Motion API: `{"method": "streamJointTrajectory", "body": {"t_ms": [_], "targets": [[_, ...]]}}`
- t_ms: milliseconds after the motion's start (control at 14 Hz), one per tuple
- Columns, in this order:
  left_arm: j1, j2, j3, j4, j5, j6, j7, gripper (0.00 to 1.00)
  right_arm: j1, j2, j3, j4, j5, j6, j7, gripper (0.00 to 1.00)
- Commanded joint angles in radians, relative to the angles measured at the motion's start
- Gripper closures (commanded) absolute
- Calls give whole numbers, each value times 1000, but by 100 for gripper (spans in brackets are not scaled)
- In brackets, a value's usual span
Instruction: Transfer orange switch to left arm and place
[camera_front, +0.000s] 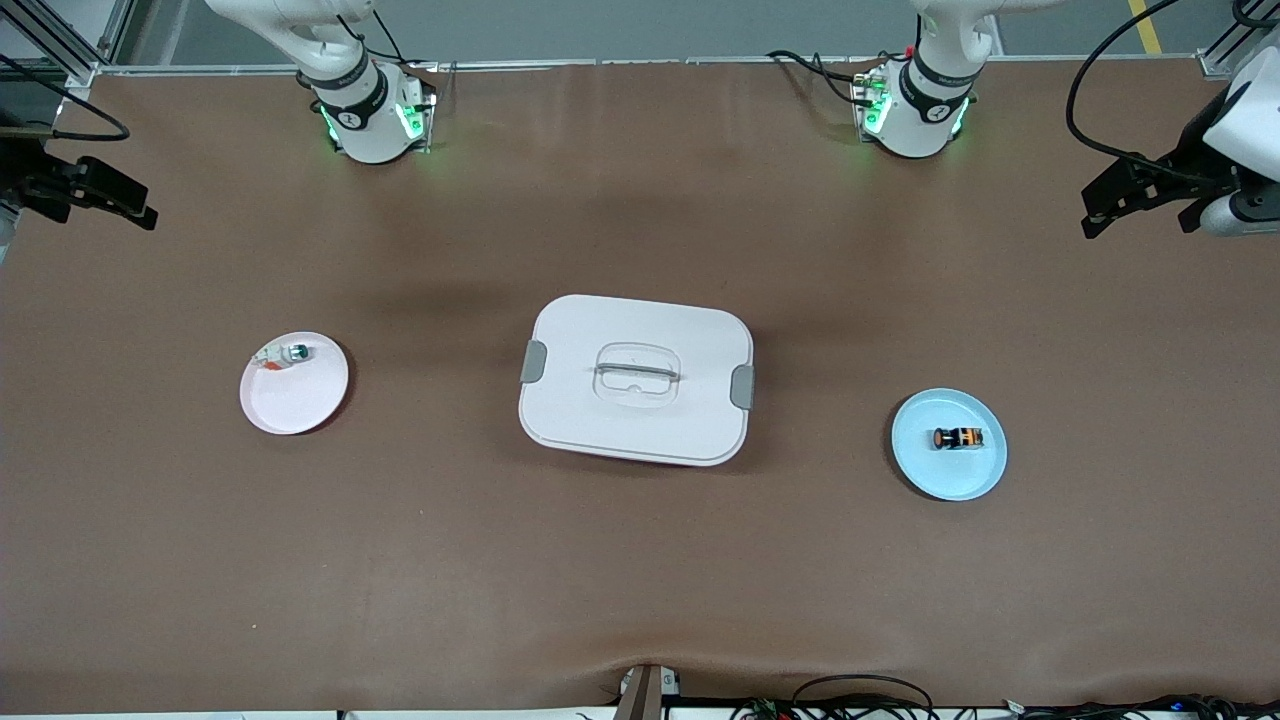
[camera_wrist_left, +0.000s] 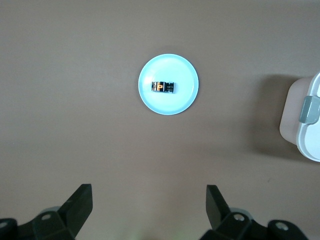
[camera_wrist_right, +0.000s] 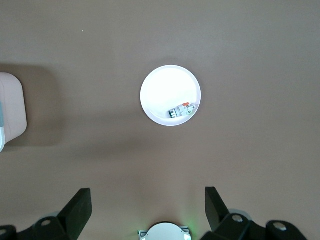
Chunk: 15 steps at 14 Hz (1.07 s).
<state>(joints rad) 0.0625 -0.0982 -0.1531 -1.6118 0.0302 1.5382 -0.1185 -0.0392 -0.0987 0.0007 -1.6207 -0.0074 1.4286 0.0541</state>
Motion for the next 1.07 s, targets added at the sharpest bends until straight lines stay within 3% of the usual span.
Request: {"method": "streamJointTrajectory", "body": {"t_ms": [0,997], "targets": [[5,9,0,24,-6,-12,11,0,-4,-29,2,-30,12,15,-13,0],[5,9,1,24,-7,-23,11,0,-5,-42,-2,-30,61,56,-72,0]]}}
